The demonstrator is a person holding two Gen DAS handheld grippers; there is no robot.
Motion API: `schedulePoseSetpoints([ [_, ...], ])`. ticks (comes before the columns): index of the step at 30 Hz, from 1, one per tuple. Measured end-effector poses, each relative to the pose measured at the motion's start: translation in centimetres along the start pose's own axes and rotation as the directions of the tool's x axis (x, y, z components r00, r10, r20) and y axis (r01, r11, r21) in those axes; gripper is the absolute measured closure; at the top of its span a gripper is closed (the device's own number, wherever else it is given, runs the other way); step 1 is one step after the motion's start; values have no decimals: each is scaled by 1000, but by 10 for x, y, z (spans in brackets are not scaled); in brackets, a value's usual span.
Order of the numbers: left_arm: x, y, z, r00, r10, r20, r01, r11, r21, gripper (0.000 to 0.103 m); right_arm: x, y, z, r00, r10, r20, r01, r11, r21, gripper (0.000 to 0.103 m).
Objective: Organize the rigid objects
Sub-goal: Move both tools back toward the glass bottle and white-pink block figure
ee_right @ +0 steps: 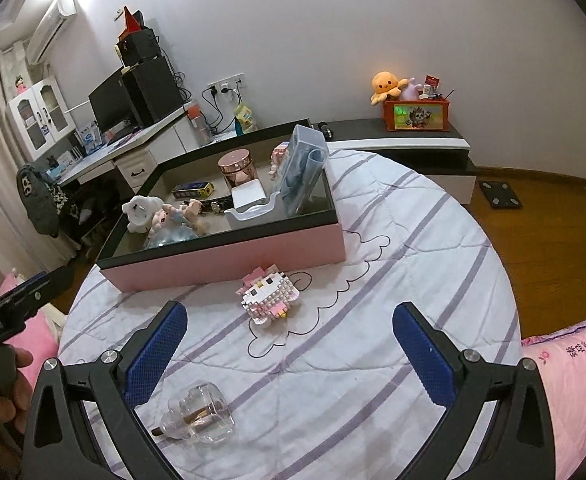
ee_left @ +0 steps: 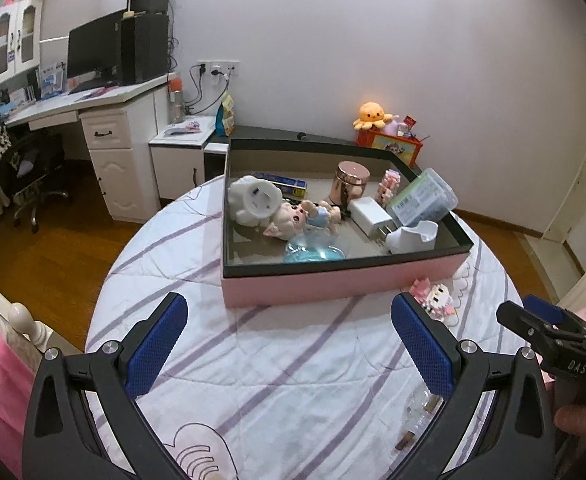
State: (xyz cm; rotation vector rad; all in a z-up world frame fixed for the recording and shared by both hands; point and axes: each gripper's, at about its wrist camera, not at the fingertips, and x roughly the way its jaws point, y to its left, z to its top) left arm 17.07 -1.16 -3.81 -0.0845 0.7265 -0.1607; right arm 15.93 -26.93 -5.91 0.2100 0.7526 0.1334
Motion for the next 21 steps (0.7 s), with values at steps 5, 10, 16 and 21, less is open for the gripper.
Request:
schedulePoseSetpoints([
  [5,-2,-2,-3,1000,-3,-2,3,1000,1,0,1,-1,-2,1000,2,-6,-2,1000,5,0],
  [10,-2,-1,-4,1000,-3,-5,3,1000,-7,0,1,-1,-4,1000,2,-8,-2,1000,6,0],
  [16,0,-1,-6,1000,-8,-7,8,1000,-10,0,5,0,-4,1000,-6,-18,6,1000,0,0],
  [21,5,-6,-11,999,-23,-23,23,1000,-2,0,6,0,-4,1000,-17,-26,17,1000,-2,0],
])
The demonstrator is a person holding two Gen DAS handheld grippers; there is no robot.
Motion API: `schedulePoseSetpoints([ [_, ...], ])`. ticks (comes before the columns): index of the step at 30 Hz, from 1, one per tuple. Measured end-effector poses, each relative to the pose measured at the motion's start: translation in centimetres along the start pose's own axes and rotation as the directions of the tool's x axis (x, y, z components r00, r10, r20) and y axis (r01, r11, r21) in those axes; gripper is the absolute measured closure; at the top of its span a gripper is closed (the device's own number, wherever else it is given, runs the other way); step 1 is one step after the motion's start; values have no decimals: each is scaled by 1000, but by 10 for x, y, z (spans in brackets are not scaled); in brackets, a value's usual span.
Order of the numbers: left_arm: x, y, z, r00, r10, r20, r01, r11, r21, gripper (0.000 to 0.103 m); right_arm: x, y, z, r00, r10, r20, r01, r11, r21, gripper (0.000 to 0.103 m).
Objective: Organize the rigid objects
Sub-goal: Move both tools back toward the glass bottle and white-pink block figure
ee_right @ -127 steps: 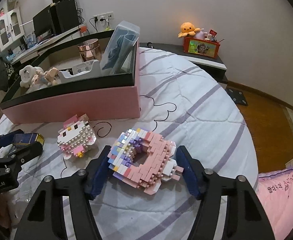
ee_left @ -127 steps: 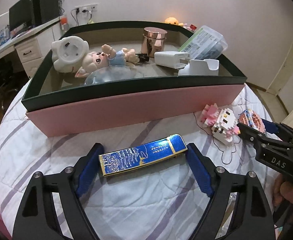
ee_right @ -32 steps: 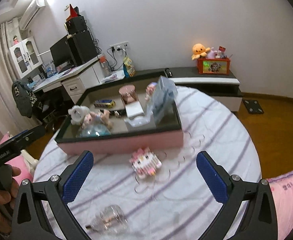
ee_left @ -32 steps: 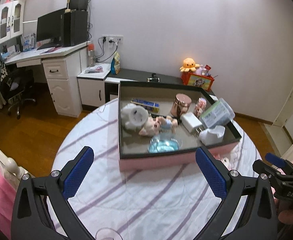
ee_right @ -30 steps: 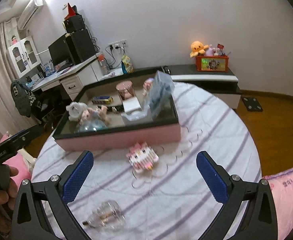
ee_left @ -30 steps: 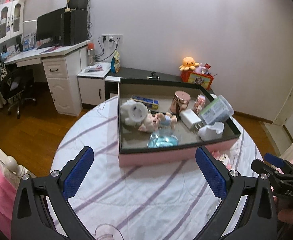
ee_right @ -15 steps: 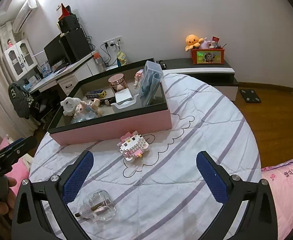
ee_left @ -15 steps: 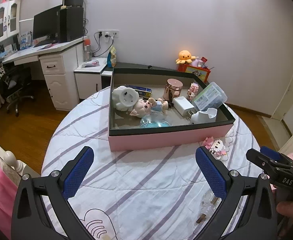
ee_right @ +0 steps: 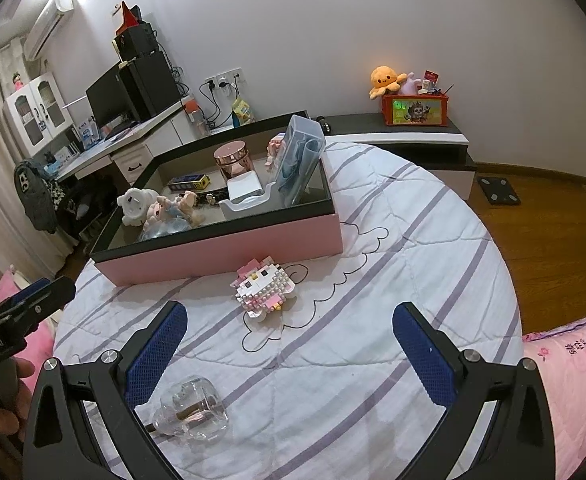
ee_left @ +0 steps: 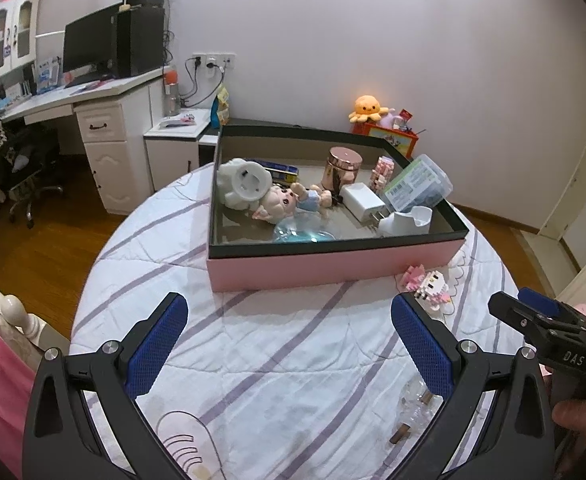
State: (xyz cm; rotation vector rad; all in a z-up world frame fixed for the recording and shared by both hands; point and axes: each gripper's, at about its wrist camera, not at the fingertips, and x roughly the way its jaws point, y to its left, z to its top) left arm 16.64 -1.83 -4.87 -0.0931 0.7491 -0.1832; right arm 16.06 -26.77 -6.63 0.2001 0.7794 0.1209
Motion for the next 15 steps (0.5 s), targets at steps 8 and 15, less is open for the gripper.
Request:
schedulePoseSetpoints([
  [8,6,-15,-11,999,-24,-34,25,999,31,0,8,-1,-2,1000,-2,-21,2,1000,-4,0],
  [15,9,-28,-24,997,-47,-63,50,998,49,0,13,-5,-2,999,-10,-31,10,1000,-3,0],
])
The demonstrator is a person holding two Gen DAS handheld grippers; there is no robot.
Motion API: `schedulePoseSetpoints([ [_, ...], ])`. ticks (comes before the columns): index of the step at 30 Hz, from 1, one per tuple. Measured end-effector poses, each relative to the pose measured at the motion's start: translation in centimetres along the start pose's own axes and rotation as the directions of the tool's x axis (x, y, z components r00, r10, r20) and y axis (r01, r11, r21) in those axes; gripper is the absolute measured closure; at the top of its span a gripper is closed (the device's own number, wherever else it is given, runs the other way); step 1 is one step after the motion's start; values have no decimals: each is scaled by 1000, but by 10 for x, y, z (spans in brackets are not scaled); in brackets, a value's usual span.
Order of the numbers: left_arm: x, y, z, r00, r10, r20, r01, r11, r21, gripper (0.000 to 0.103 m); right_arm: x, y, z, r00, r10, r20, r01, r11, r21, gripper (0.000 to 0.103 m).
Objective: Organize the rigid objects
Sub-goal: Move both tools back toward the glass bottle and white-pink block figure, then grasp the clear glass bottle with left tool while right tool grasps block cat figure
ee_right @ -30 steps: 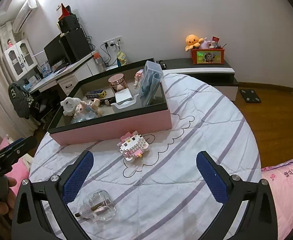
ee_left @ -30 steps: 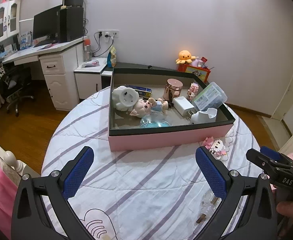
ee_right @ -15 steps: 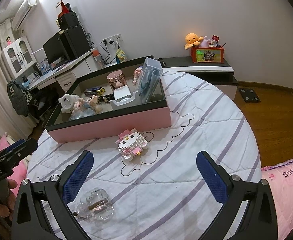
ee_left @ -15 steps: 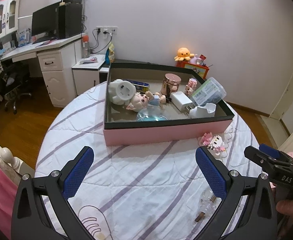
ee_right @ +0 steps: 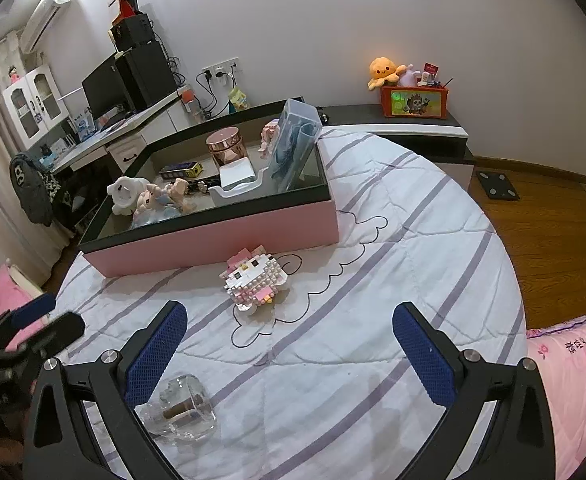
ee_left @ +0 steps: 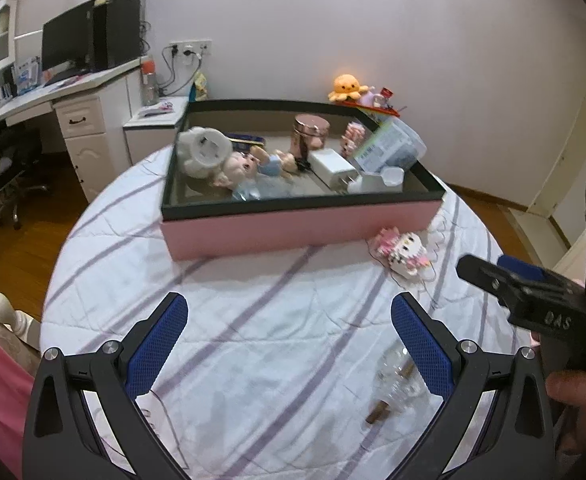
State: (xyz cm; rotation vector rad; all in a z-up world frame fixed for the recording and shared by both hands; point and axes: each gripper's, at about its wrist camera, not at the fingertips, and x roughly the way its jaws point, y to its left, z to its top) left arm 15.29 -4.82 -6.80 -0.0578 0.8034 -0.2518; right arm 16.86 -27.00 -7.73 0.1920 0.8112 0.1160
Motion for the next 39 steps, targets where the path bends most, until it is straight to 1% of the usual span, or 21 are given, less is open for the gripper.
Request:
schedulePoseSetpoints([
  [4,8,-10,-10,999,-25,-37,26,999,21,0,3,-6,-3,1000,-12,-12,12,1000,12,0],
  [9,19,-35,-24,991,-91,-100,100,991,90,0,9,-17,-5,999,-29,-32,30,999,36,0],
  [12,30,-48,-31,986,-97,-137,115,984,135,0,13,-19,-5,999,-33,-43,35,999,36,0],
  [15,39,-54,-34,980,-113,-167,137,981,139,0,18,-17,-7,998,-30,-54,31,999,31,0],
  [17,45,-56,-34,978,-120,-173,145,980,139,0,21,-15,-6,998,-25,-60,26,999,25,0],
  [21,54,-57,-36,980,-110,-168,136,978,155,1,26,-14,-6,997,-24,-67,26,999,21,0],
  [24,59,-58,-37,984,-62,-166,94,976,195,8,27,-15,-5,997,-26,-68,28,999,22,0],
  [25,58,-57,-37,985,-61,-164,93,976,197,9,27,-15,-5,997,-27,-68,28,999,22,0],
  [26,57,-54,-35,985,-65,-162,95,977,190,13,27,-15,-5,997,-28,-68,30,999,22,0],
  [28,58,-47,-32,986,-56,-155,84,980,180,26,29,-15,-5,997,-29,-70,31,999,22,0],
  [29,58,-44,-30,987,-54,-153,81,982,174,29,29,-15,-5,997,-29,-71,30,999,21,0],
  [31,60,-37,-26,987,-56,-149,79,985,155,39,31,-14,-4,997,-27,-72,28,999,18,0],
  [32,60,-33,-24,987,-55,-148,77,986,148,41,32,-13,-4,997,-25,-73,27,1000,16,0],
  [34,60,-28,-23,988,-54,-146,75,988,138,50,36,-10,-2,997,-22,-71,22,1000,8,0],
  [35,60,-26,-23,988,-54,-144,74,988,134,52,37,-8,0,997,-20,-70,20,1000,3,0],
  [39,59,-22,-22,988,-58,-143,76,989,125,52,45,5,7,998,-10,-66,8,999,-39,0],
])
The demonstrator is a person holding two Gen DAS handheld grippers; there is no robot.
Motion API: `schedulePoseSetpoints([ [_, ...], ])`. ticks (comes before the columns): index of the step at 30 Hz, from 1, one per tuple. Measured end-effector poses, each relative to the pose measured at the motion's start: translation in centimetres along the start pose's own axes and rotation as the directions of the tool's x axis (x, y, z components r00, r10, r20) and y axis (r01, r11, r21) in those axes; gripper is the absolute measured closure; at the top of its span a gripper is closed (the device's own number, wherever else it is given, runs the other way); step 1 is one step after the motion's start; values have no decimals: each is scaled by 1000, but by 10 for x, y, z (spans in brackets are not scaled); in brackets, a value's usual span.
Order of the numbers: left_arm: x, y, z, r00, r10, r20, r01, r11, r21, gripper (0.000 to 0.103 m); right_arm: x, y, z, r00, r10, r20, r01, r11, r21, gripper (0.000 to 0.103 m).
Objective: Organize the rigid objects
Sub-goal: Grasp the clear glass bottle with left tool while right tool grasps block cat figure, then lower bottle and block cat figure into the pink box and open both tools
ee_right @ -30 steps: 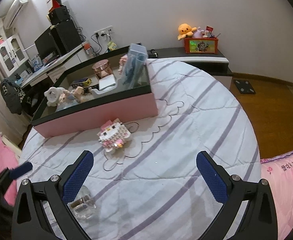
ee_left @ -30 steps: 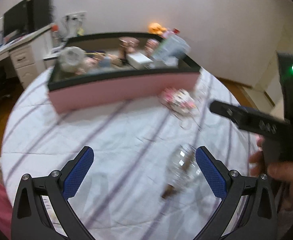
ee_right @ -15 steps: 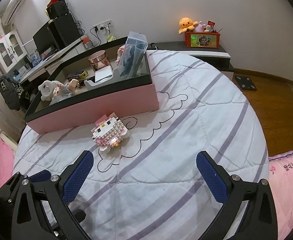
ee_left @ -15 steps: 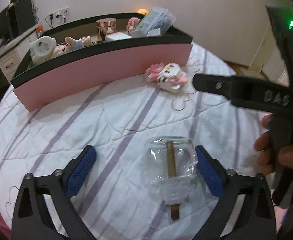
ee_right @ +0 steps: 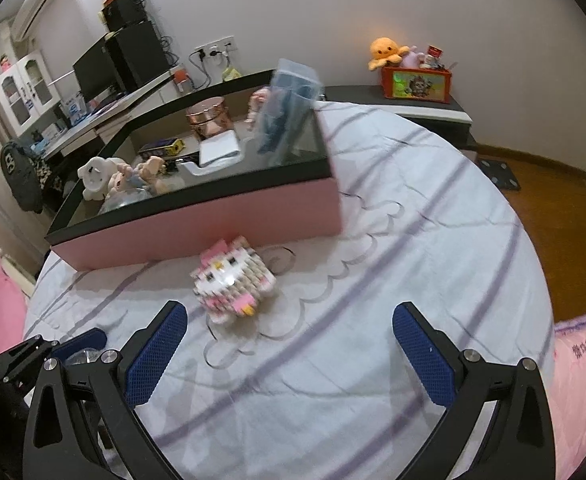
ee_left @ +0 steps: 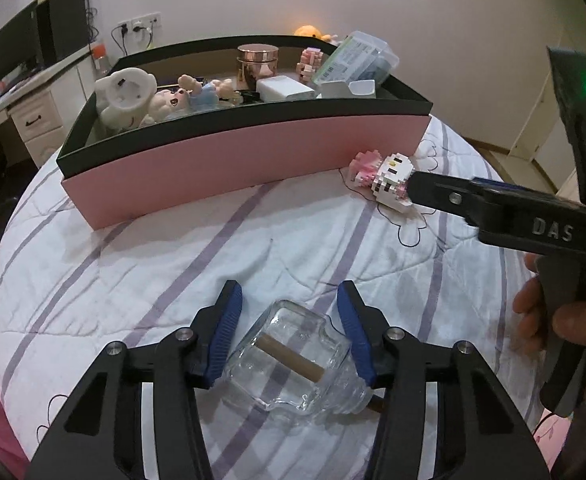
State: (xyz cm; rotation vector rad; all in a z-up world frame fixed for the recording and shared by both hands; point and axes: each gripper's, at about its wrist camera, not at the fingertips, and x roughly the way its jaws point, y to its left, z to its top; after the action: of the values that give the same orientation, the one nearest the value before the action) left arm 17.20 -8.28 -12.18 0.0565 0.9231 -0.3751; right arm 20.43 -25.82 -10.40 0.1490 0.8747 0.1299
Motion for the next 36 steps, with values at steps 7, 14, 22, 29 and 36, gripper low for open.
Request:
schedulePoseSetpoints([
  [7,-16,7,-11,999,33,29,-32,999,-32,0,23,14,7,999,-33,-23,32,997,-67,0],
  [14,-16,1,-25,1000,16,-2,-16,1000,-5,5,40,24,9,997,-68,-47,61,989,-138,0],
  [22,-16,9,-18,1000,-21,4,21,999,-40,42,33,29,8,997,-80,-23,74,981,-180,44],
  [29,-20,13,-17,999,-30,16,31,999,-44,42,17,21,1,999,-51,-20,47,988,-146,58],
  [36,-28,23,-9,999,-22,45,25,998,-59,42,-2,21,-4,1000,-3,-4,3,992,-122,58],
])
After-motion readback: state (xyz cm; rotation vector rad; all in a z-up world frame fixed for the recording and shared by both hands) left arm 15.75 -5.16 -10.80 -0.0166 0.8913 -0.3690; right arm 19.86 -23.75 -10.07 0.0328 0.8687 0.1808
